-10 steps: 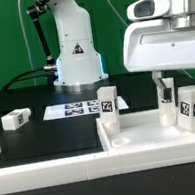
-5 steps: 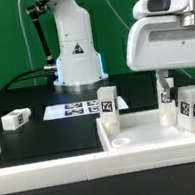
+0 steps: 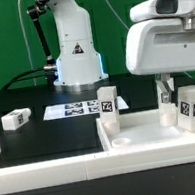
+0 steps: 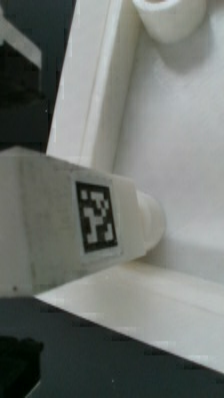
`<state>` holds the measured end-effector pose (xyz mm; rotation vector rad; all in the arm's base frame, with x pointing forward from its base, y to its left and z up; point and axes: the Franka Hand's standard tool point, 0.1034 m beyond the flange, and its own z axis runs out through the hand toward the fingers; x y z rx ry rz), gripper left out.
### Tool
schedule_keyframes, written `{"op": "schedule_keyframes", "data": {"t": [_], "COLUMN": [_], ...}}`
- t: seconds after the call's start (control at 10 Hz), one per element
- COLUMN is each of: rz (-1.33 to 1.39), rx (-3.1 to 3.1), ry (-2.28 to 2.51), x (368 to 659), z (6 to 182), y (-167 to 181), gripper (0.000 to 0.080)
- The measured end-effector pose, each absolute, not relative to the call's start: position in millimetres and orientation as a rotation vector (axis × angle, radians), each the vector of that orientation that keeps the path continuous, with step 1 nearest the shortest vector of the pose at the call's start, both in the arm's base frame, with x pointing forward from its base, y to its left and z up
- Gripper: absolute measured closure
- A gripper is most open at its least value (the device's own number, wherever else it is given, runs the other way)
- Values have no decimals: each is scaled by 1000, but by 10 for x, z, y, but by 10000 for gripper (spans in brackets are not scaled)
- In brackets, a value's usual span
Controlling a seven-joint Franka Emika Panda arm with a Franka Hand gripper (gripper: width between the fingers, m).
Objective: Assemble square table
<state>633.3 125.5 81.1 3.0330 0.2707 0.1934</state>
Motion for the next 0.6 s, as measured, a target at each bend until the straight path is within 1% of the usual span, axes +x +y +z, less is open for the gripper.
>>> {"op": "schedule_keyframes", "data": {"t": [0.3,0.4,0.5,0.6], "rz": [194,194,193,192], "rx": [3034,3034,3034,3034], "ry": [264,259,254,255], "x": [6335,6342,6345,6343], "z": [812,815,814,809], "y": [1252,1232,1214,1216], "gripper": [150,180,180,364]}}
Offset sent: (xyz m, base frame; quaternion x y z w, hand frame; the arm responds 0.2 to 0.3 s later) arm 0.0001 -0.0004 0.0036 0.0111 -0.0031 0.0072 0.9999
